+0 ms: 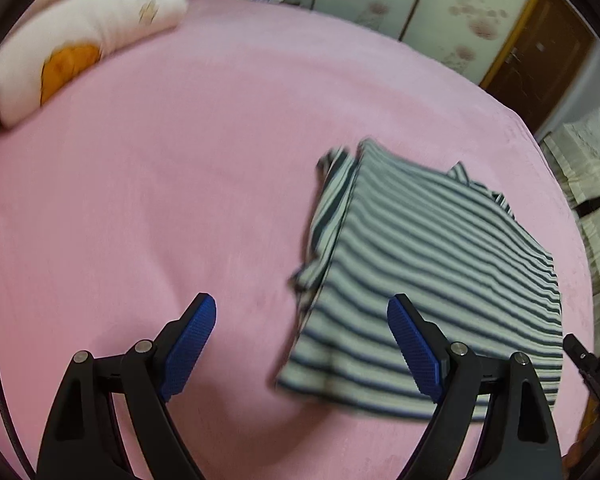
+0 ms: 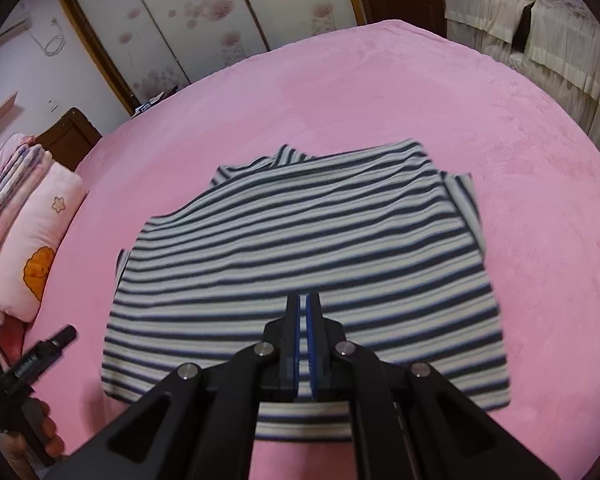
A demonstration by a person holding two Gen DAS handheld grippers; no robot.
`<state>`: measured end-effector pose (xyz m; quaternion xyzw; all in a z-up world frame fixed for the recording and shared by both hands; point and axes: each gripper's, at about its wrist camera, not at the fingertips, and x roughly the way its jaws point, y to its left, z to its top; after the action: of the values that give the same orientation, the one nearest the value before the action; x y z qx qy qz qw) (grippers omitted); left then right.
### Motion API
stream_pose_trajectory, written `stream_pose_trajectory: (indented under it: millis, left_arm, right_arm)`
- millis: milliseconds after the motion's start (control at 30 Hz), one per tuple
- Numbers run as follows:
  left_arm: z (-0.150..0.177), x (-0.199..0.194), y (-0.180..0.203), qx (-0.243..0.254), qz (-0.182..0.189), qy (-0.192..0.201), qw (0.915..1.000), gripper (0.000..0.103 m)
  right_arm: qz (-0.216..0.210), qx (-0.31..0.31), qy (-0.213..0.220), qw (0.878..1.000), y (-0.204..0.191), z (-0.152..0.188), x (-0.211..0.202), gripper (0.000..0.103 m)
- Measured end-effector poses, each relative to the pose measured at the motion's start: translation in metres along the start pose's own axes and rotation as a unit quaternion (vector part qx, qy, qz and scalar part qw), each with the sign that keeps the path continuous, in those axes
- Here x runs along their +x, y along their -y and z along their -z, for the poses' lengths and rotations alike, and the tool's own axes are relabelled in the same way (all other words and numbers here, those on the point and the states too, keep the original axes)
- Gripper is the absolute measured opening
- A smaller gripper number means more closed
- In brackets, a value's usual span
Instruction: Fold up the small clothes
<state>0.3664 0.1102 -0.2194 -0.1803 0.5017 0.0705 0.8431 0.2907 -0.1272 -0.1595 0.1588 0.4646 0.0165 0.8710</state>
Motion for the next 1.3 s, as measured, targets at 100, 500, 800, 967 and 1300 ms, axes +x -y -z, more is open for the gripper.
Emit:
stream_pose_trajectory:
  millis: [100, 500, 800, 967, 1300]
  left_arm:
    - [0.017, 0.014, -0.013, -0.031, 0.018, -0.03, 0.9989, 0.087]
    - [0.061, 0.043, -0.035, -0.123, 0.1, -0.07, 0.9849, 0.087]
    - [0.061, 0.05, -0.033, -0.147, 0.115, -0.066, 0.9802, 0.087]
    - [0.063, 0.054, -0.036, -0.163, 0.142, -0.065, 0.9741, 0.087]
    - [0.059, 0.077, -0.029, -0.182, 0.205, -0.029, 0.9613, 0.09]
  right_arm:
    - [0.0, -0.008, -0.01, 1.0, -0.011, 0.013, 0.006, 0.003]
    - [-0.021, -0.04, -0.032, 0.998, -0.048, 0.042, 0.017, 0.003]
    - [-0.027, -0.062, -0.035, 0.997, -0.063, 0.045, 0.017, 0.003]
    - [-0.031, -0.063, -0.04, 0.997, -0.067, 0.046, 0.02, 0.003]
    - [-0.038, -0.076, -0.037, 0.996, -0.075, 0.049, 0.026, 0.003]
